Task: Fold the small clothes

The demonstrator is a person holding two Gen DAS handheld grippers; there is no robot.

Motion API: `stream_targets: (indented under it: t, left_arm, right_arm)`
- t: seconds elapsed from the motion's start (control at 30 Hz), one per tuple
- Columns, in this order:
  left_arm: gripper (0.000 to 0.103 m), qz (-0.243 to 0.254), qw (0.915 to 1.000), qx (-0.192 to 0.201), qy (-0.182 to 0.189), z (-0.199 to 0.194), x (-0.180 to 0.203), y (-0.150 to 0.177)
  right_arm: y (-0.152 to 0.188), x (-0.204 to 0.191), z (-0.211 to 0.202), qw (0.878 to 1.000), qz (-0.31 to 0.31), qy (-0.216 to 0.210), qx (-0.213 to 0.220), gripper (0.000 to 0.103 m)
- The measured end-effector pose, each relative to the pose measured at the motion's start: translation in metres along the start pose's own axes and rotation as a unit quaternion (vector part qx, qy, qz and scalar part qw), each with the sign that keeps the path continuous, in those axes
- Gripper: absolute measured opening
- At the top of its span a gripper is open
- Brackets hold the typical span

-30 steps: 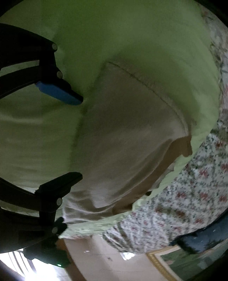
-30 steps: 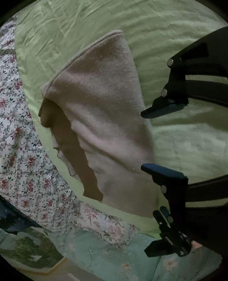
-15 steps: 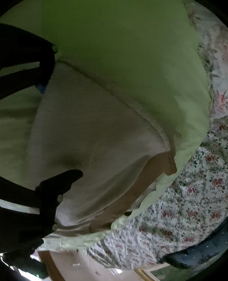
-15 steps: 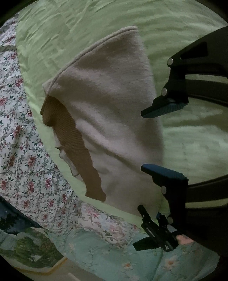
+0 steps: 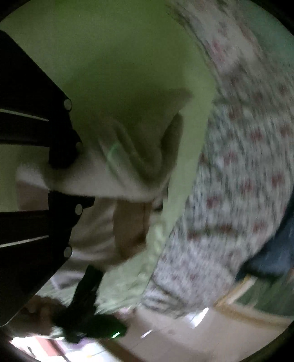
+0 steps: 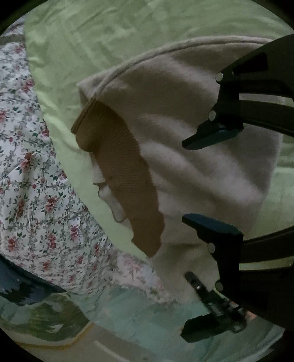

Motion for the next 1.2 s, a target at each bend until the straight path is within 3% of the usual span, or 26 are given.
stream_targets:
  t: [0.2,0.33,0.57,0.6,0.67,0.7,0.77,0.9,1.03,1.2]
  left_arm:
    - [0.008,0.071,0.9956,-0.044,0.042,0.038,0.059,0.033]
    - [0.008,0.094,0.9917,-0.072,0.051,0.055,0.071,0.056]
    - [0.008,0.110,0.9896,-0.075,0.054,0.057,0.073,0.061]
    - [0.008,0.113,0.9894,-0.075,0.052,0.054,0.071,0.060]
    - [0.008,0.125,0.9884,-0.073,0.046,0.054,0.073,0.058]
    - [0.008,0.128,0.9879,-0.073,0.048,0.049,0.075,0.058]
    - [0.008,0.129,0.9873,-0.068,0.062,0.042,0.082,0.051]
    - [0.008,0.124,0.9839,-0.064,0.111,0.035,0.115,0.043]
    - [0.008,0.141,0.9750,-0.075,0.154,0.050,0.170,0.052]
    - [0.009,0.150,0.9692,-0.112,0.161,0.088,0.208,0.081]
  right_arm:
    - [-0.015,-0.010,0.027,0.994,0.039,-0.091,-0.043,0.062]
    - [-0.015,-0.021,0.057,0.983,0.070,-0.147,-0.088,0.079]
    - [-0.010,-0.057,0.124,0.977,0.042,-0.156,-0.142,0.079]
    - [-0.011,-0.065,0.132,0.978,0.027,-0.154,-0.140,0.075]
    - [-0.013,-0.080,0.147,0.981,-0.021,-0.127,-0.142,0.027]
    - [-0.014,-0.084,0.149,0.981,-0.031,-0.120,-0.148,0.022]
    - [-0.022,-0.092,0.143,0.982,-0.047,-0.117,-0.139,0.018]
    - [-0.043,-0.093,0.091,0.986,-0.086,-0.114,-0.080,0.017]
    - [-0.063,-0.054,0.036,0.992,-0.105,-0.068,-0.034,0.016]
    - [-0.070,0.014,0.009,0.996,-0.081,-0.001,-0.026,0.016]
Point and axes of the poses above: each gripper's, at about its wrist camera, not at the fingertips, and z roughly the way its jaws point, x to its right, y to its underside, the point moved 5 cm from there along z, roughly the way its jaws point, and after that the axes turned 10 degrees about x, right-handed, at the moved point
